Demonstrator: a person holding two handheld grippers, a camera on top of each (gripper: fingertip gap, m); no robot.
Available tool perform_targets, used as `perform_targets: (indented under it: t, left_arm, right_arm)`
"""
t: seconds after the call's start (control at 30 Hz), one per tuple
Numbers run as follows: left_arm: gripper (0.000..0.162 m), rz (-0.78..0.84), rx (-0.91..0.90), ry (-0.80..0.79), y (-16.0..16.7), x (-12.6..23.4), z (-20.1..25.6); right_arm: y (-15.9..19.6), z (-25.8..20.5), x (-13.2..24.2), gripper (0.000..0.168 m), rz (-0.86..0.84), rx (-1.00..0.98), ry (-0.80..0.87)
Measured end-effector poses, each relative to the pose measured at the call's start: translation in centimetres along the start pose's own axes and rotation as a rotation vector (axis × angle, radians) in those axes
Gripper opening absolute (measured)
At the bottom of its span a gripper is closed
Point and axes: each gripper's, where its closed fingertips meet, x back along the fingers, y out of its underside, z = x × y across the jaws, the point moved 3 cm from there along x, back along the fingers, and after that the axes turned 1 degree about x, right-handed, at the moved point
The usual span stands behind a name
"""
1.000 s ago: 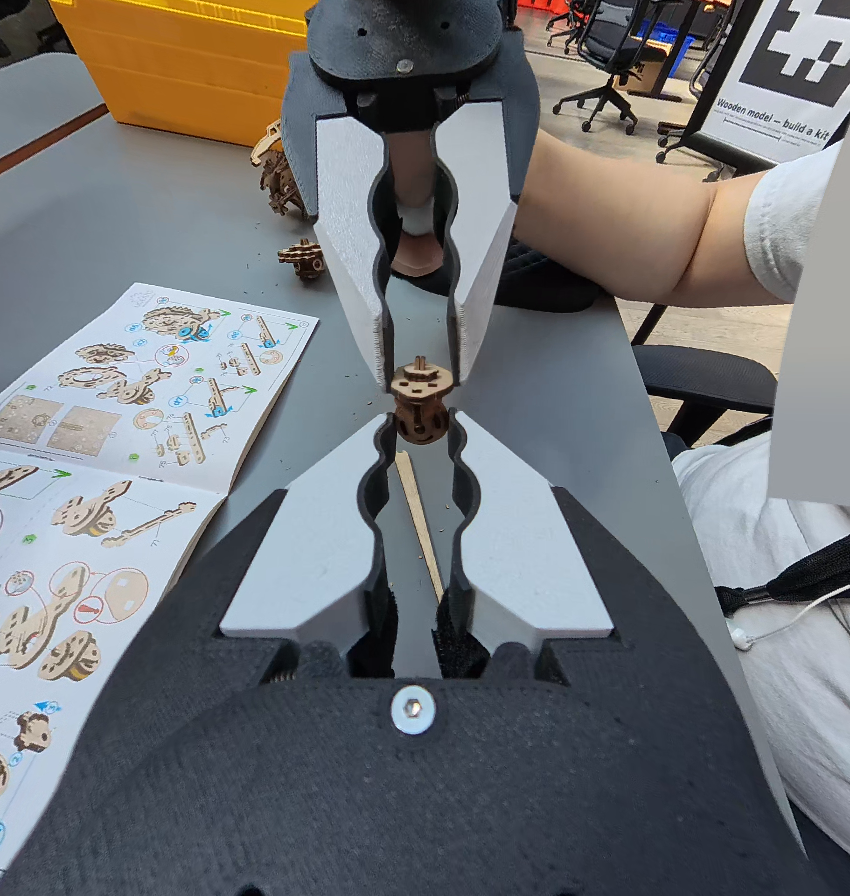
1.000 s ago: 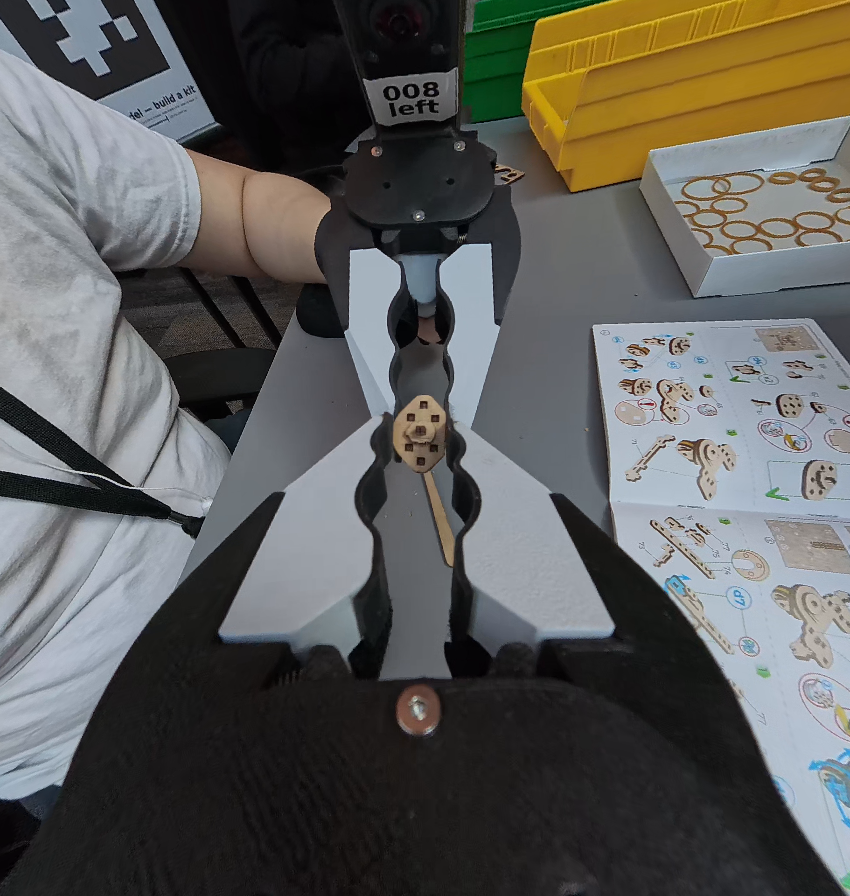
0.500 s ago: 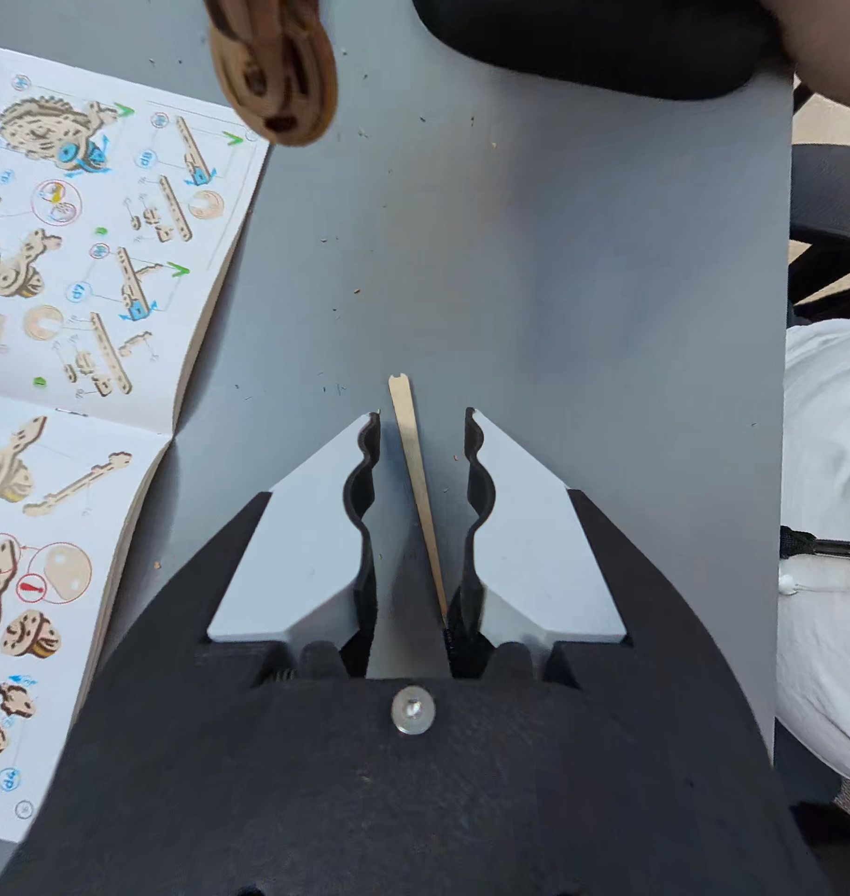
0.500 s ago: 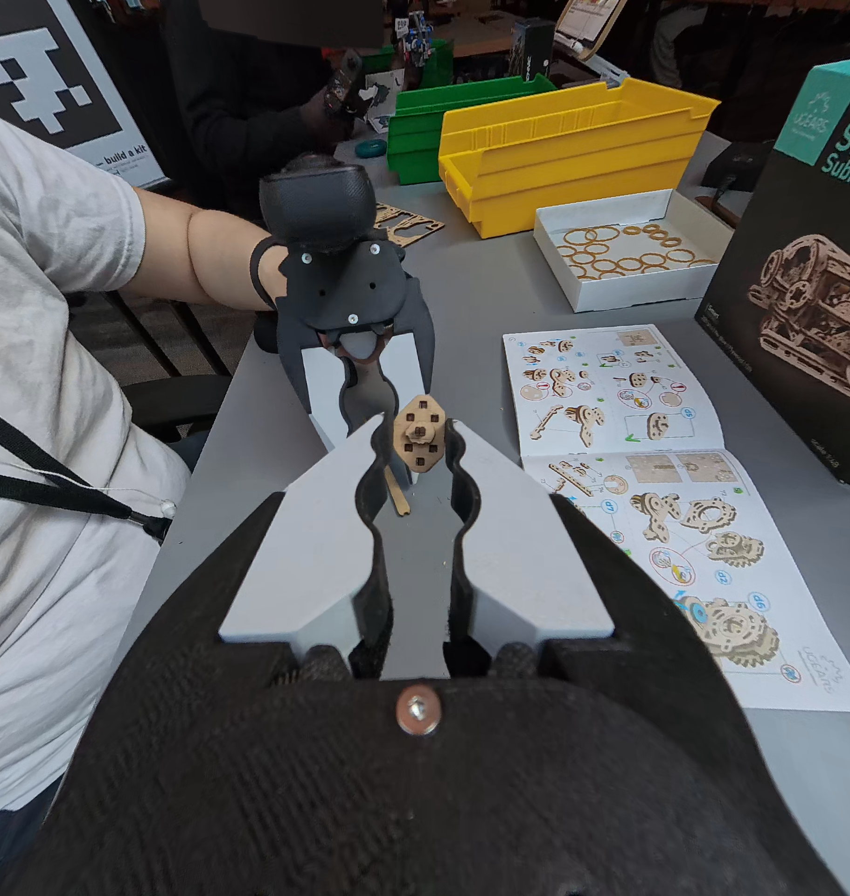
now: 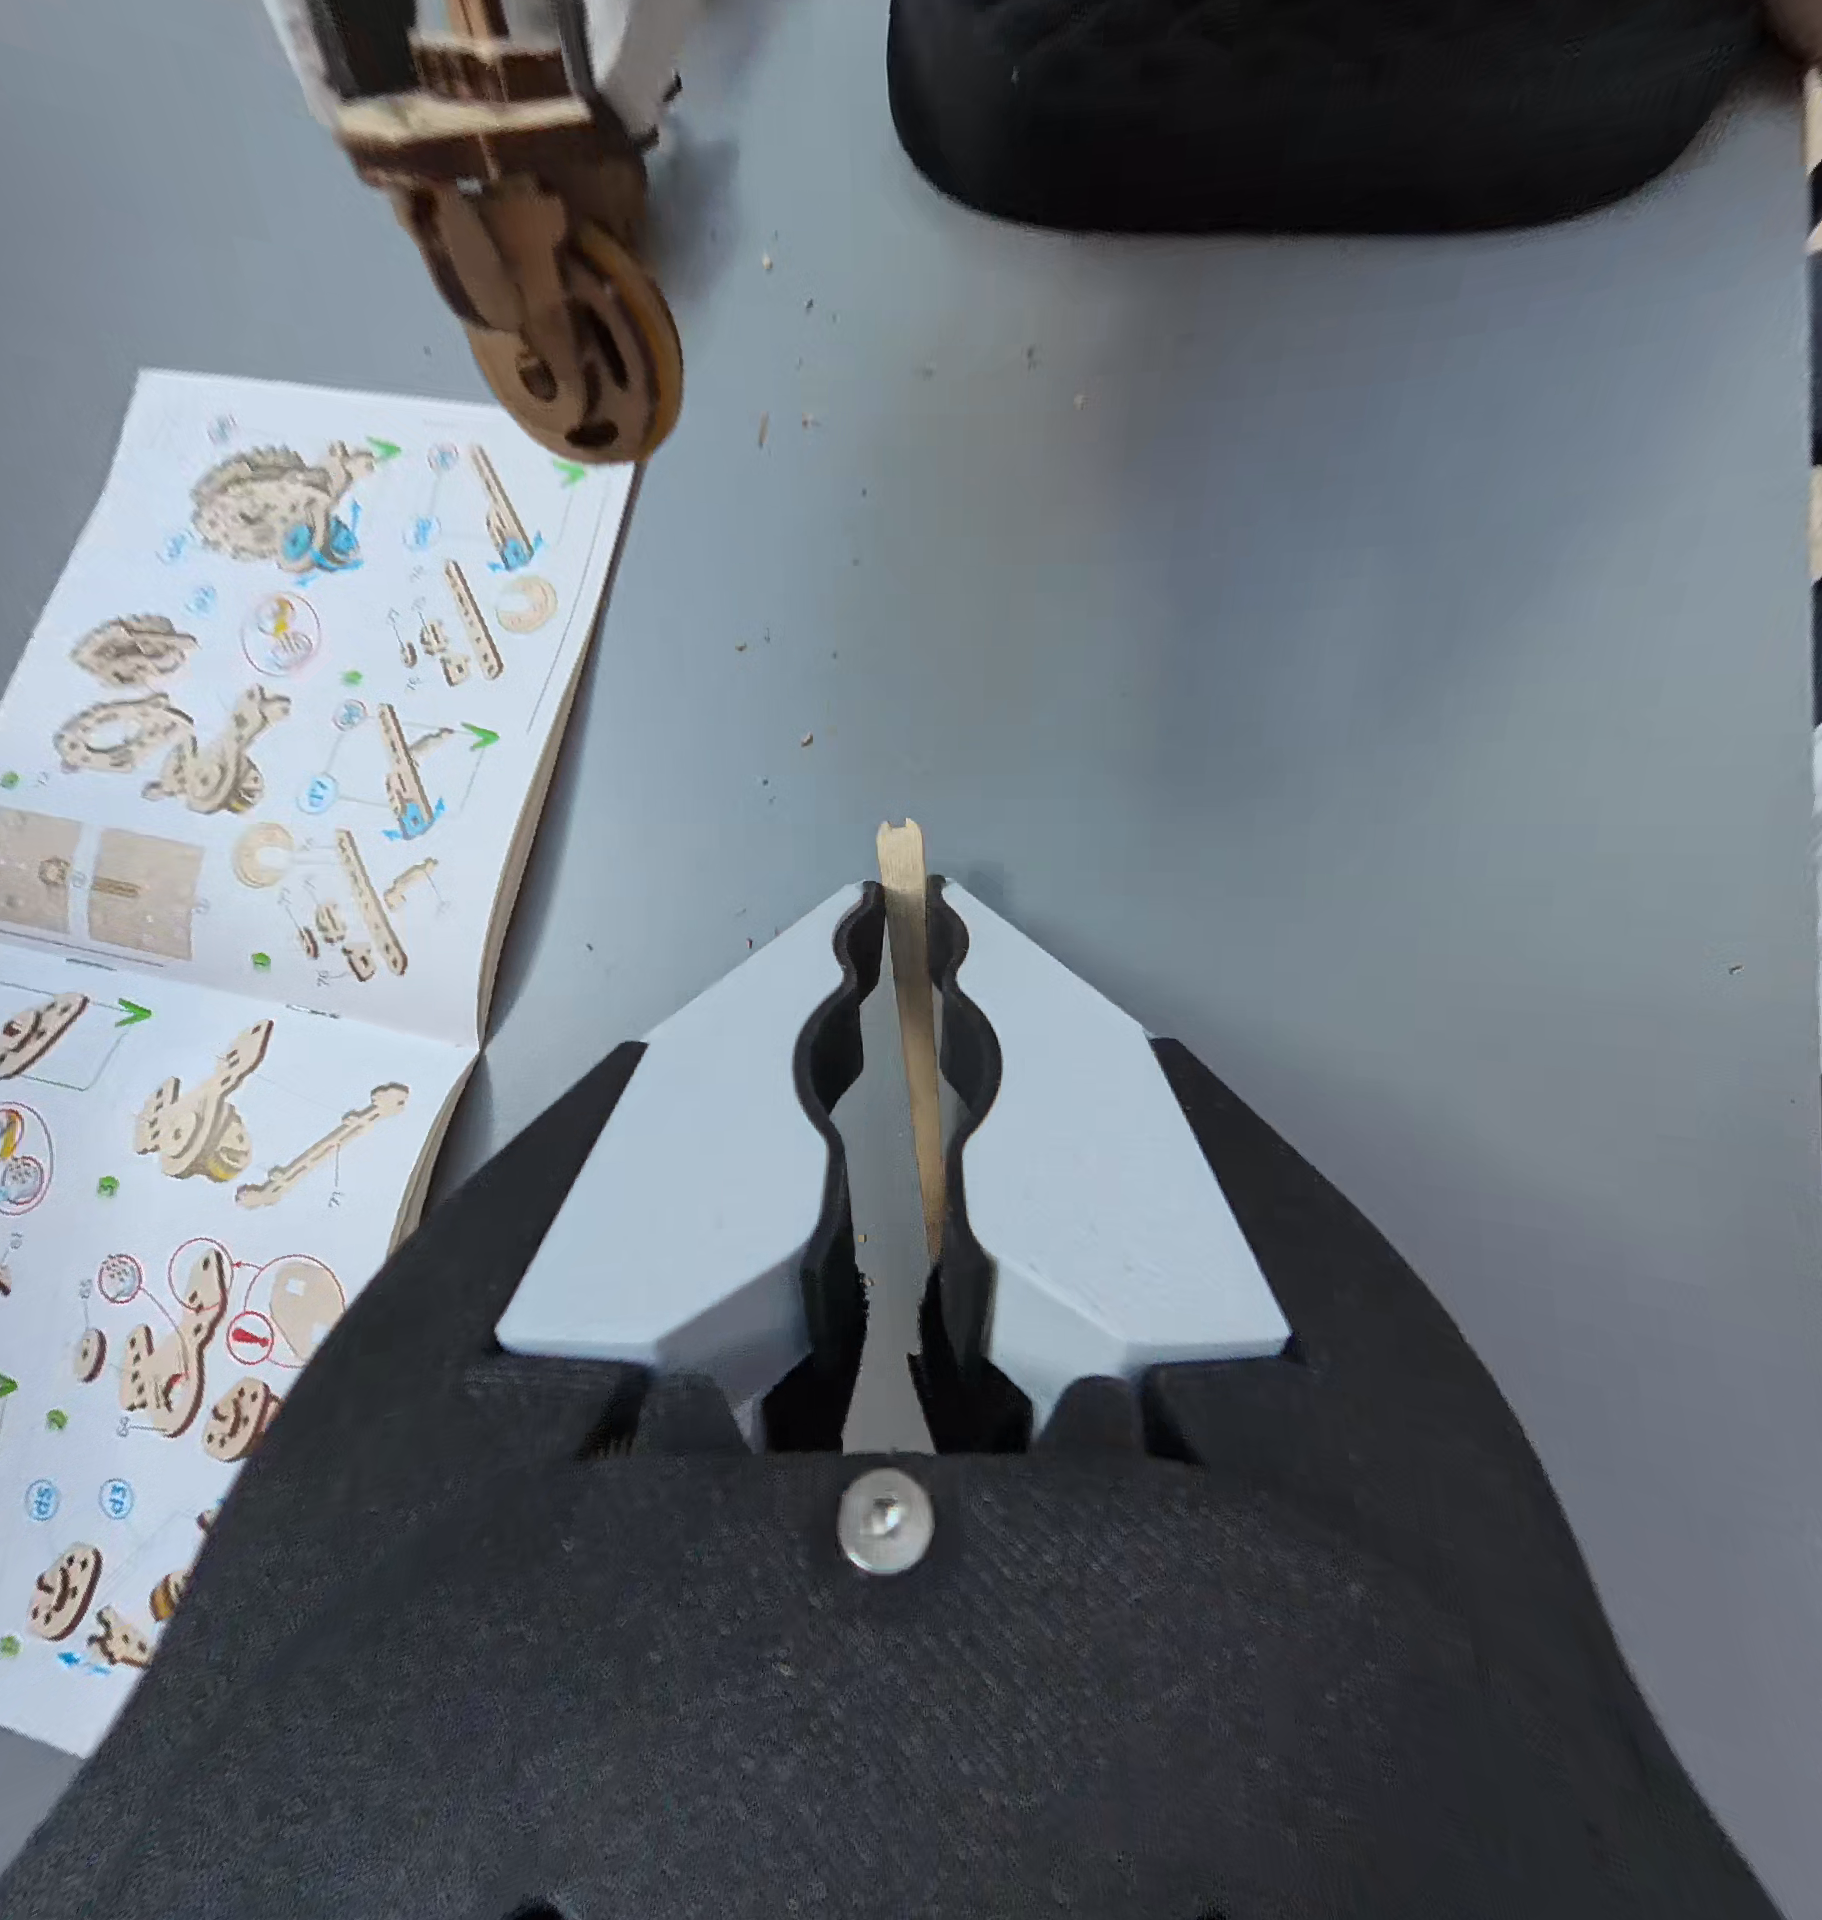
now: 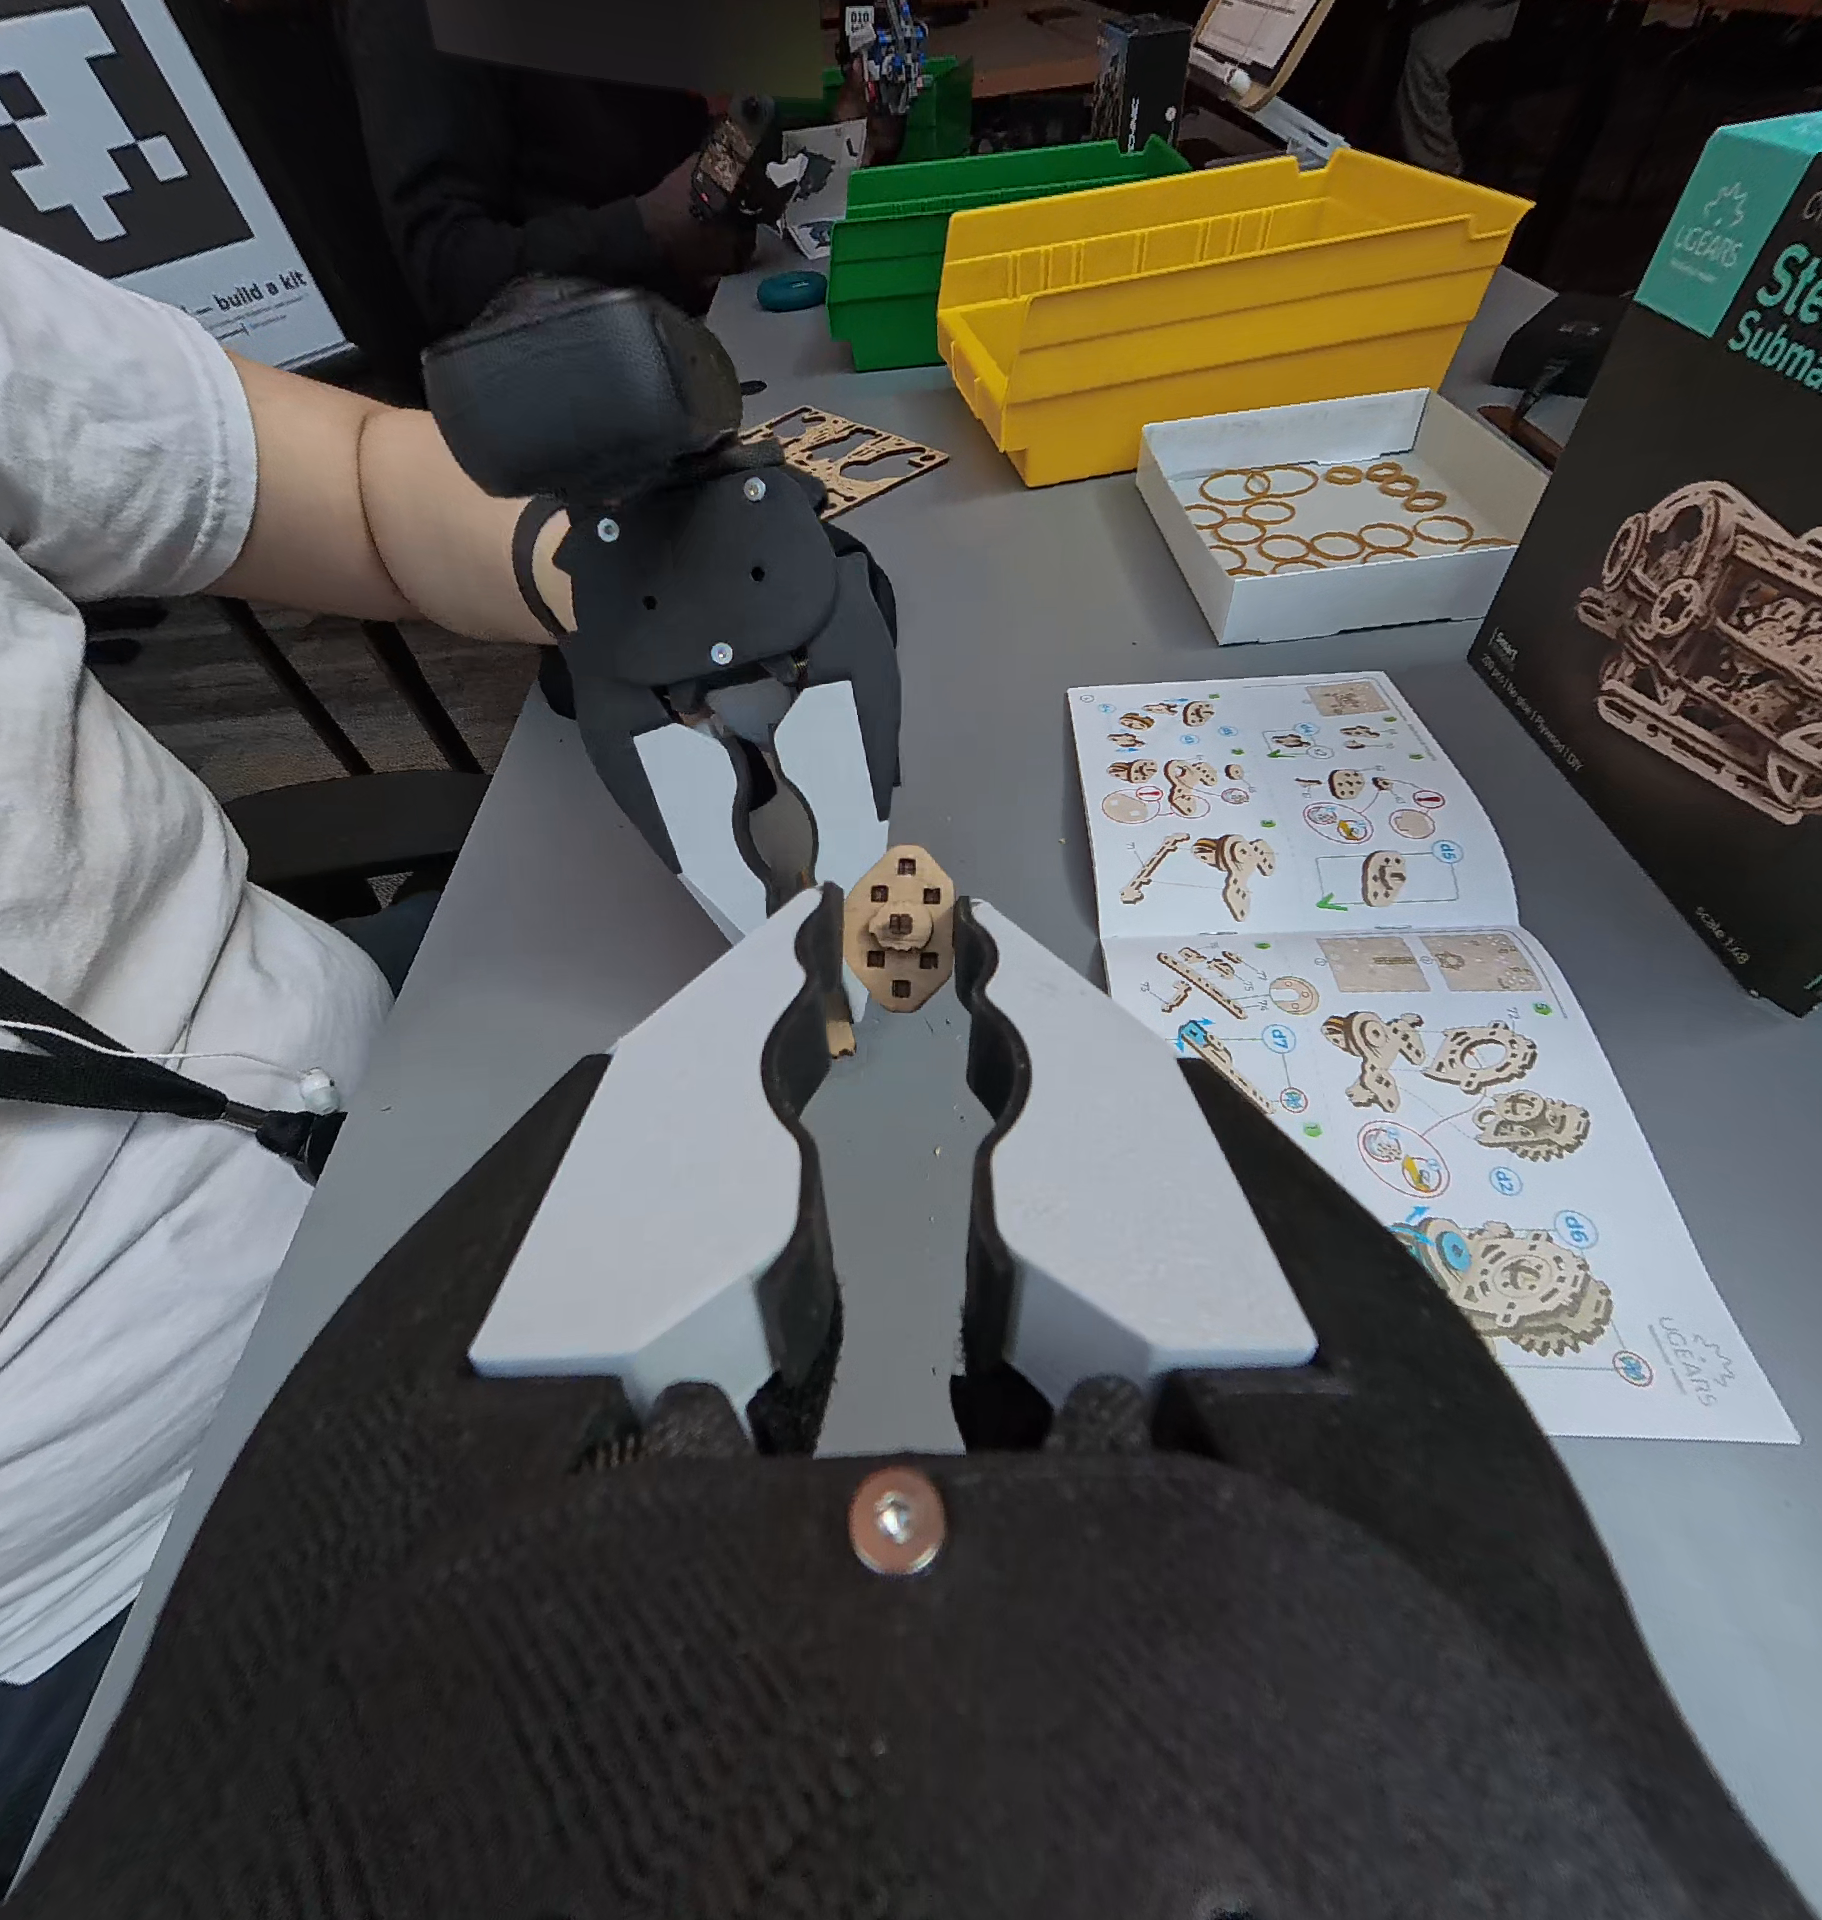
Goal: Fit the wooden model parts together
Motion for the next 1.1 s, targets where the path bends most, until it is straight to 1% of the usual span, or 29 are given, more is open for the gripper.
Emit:
perform_targets:
  t: [0.03,0.1,0.17,0.23,0.27,0.37,0.53,0.67,0.77,0.9,1.0,1.1]
  left_arm:
    - [0.006,0.093,-0.004,-0.008,-0.9,0.6,0.1]
    - [0.006,0.327,0.003,-0.026,-2.9,2.5,0.2]
    - [0.006,0.541,0.061,-0.024,-4.4,4.5,0.4]
    - [0.006,0.71,0.127,-0.001,-5.1,6.0,0.5]
    - [0.006,0.752,0.168,-0.001,-5.0,6.2,0.5]
    - [0.006,0.816,0.204,-0.025,-4.4,6.1,0.8]
    - [0.006,0.936,0.17,-0.048,-4.6,6.3,1.9]
    - [0.005,1.06,0.202,0.023,-4.8,7.3,2.4]
    - [0.005,1.109,0.19,-0.003,-4.5,8.0,2.4]
    - [0.005,1.114,0.137,-0.038,-4.3,8.2,3.1]
    - [0.005,1.077,0.138,-0.045,-4.2,7.9,3.1]
    - [0.006,0.994,0.144,-0.014,-4.4,7.0,3.1]
  right_arm:
    - [-0.1,0.1,0.1,0.019,0.011,-0.007,0.005]
    - [-0.7,-0.1,0.5,0.019,0.059,-0.019,-0.015]
    - [-1.2,-0.9,0.8,0.019,0.082,-0.009,-0.066]
    - [-1.3,-1.9,0.9,0.019,0.067,0.038,-0.104]
    - [-1.2,-2.3,0.9,0.019,0.051,0.056,-0.112]
    - [-1.3,-3.0,0.8,0.019,0.05,0.054,-0.153]
    - [-0.8,-4.1,-0.5,0.019,-0.015,0.032,-0.222]
    - [-1.3,-4.5,-1.4,0.019,-0.042,0.015,-0.244]
    - [-2.0,-5.0,-2.1,0.019,-0.074,0.021,-0.259]
    - [-2.3,-5.3,-2.9,0.019,-0.137,0.038,-0.262]
    - [-1.9,-5.1,-2.8,0.019,-0.183,0.041,-0.237]
    - [-1.5,-4.7,-2.1,0.019,-0.18,-0.009,-0.197]
